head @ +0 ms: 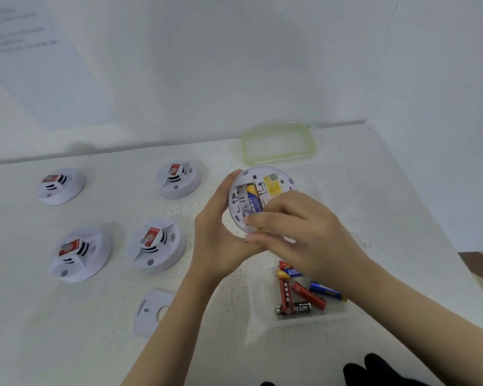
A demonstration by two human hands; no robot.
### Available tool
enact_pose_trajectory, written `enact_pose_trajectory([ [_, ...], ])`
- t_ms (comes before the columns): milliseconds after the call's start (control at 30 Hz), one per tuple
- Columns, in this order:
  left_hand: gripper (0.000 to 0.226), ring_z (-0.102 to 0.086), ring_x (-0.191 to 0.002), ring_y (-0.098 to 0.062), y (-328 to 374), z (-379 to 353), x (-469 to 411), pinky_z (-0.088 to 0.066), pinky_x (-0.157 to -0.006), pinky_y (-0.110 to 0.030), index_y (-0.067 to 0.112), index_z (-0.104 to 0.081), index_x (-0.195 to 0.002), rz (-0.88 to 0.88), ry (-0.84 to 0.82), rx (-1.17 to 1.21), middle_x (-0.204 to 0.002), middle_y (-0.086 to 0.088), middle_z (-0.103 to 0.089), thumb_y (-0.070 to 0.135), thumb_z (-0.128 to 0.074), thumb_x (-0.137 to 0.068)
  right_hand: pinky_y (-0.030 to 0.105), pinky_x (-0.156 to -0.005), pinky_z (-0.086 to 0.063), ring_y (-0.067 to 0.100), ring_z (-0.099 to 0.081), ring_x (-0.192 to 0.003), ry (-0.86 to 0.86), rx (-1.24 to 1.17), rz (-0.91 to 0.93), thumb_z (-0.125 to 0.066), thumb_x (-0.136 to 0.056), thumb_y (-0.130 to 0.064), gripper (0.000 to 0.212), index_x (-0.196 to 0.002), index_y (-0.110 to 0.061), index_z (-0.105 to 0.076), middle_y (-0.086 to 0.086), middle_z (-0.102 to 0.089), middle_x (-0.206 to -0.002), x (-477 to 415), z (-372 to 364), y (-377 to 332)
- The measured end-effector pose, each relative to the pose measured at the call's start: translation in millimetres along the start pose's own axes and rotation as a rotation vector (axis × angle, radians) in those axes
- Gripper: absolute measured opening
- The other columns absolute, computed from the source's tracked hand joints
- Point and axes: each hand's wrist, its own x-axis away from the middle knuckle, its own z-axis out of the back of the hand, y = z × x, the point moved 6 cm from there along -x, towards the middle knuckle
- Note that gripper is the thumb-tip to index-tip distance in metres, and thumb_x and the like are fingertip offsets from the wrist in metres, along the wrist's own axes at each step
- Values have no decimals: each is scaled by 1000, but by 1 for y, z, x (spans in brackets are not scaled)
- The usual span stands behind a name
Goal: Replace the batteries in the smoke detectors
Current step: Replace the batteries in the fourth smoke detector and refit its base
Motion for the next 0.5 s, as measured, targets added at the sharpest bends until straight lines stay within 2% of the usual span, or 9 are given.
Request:
enact_pose_trajectory([
  [67, 76, -63, -107, 1, 5, 4, 2, -48, -85, -11, 20, -46, -128, -12, 18, -14, -115, 27, -63, 10, -86, -64, 32, -70, -48, 21, -59, -81, -52, 24, 24, -59, -91, -22, 23, -101, -5, -72, 10, -64, -87, 6, -4, -2],
  [100, 78, -62, -107, 3, 7, 5, 4, -48, -85, -10, 21, -45, -127, -7, 22, -15, -114, 29, -63, 10, -87, -62, 33, -71, -48, 22, -59, -82, -73, 32, 29, -57, -92, -20, 24, -105, -5, -71, 10, -64, -90, 9, -6, -2],
  [200, 81, -63, -104, 5, 9, 6, 6, -48, -82, -8, 22, -47, -123, -1, 24, -11, -110, 31, -64, -8, -84, -57, 34, -74, -46, 21, -56, -84, -32, 50, -8, -59, -90, -16, 22, -106, -9, -72, 9, -64, -95, 10, -7, -1],
  [300, 87, -64, -104, 2, 7, 6, 14, -49, -82, -11, 20, -48, -123, 9, 10, 3, -111, 26, -65, -18, -83, -54, 34, -92, -37, 21, -52, -104, 54, 75, -173, -65, -82, -29, 20, -98, -27, -75, 7, -60, -117, 6, -3, 2],
  [400, 88, -64, -107, -1, 7, 12, 20, -50, -83, -13, 19, -48, -126, 35, 23, 37, -113, 24, -66, -16, -84, -53, 35, -111, -22, 20, -34, -134, 6, -33, -333, -64, -77, -42, 23, -98, -42, -72, 7, -37, -148, 6, -6, 1],
  [467, 87, -64, -107, 1, 11, 15, 23, -50, -83, -12, 21, -48, -125, 38, 29, 41, -112, 27, -65, -12, -85, -54, 30, -112, -25, 9, -25, -139, -33, -196, -431, -66, -75, -47, 26, -100, -50, -67, 1, -21, -156, 7, -11, -1],
  [500, 85, -64, -106, 2, 13, 17, 24, -50, -83, -11, 21, -48, -124, 39, 26, 42, -111, 28, -65, -11, -85, -55, 22, -109, -29, -1, -25, -137, -39, -279, -481, -70, -74, -45, 28, -100, -54, -65, -3, -18, -157, 8, -13, -3],
])
